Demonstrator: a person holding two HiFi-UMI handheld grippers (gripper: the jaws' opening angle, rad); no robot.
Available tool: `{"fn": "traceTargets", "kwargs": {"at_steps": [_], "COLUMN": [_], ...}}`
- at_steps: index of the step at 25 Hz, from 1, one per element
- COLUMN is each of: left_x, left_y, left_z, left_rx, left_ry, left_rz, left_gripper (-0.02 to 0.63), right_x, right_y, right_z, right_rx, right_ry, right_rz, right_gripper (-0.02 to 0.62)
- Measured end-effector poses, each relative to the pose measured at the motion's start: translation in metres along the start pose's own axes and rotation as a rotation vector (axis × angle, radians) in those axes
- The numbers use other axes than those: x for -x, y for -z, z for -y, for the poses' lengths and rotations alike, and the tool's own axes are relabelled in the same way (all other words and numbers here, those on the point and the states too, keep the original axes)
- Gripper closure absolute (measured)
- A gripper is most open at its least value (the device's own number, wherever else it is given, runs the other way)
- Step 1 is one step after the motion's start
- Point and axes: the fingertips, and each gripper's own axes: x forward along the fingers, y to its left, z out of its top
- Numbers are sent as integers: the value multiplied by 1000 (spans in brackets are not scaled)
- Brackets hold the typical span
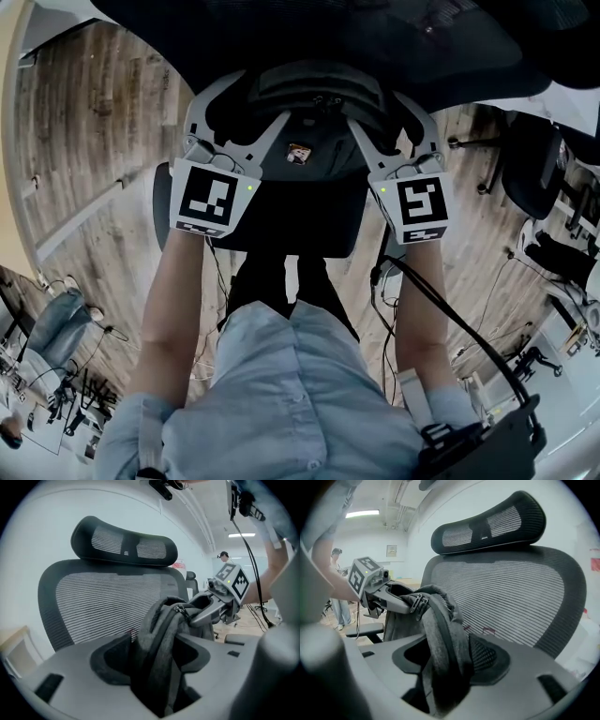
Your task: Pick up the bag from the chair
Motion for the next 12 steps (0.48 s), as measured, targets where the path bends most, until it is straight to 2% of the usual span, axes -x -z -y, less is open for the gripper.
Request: {"fn": "traceTargets", "kwargs": {"at_steps": [4,8,12], "left_x": [13,28,43], "left_y": [9,16,27], "left_z": [6,15,25], "left_rx": [-5,-63,-64], "left_ry": [-3,-8,-28], "left_rz": [4,8,-7], "left_gripper": [357,364,367], "right_x": [4,10,16], "right_y": [6,14,23], "right_z": [-14,-32,-49], "right_rx": [4,10,24], "right_ry": [-8,-9,-7], "right_rz": [-9,-9,-9], "right_gripper": [373,388,397]}}
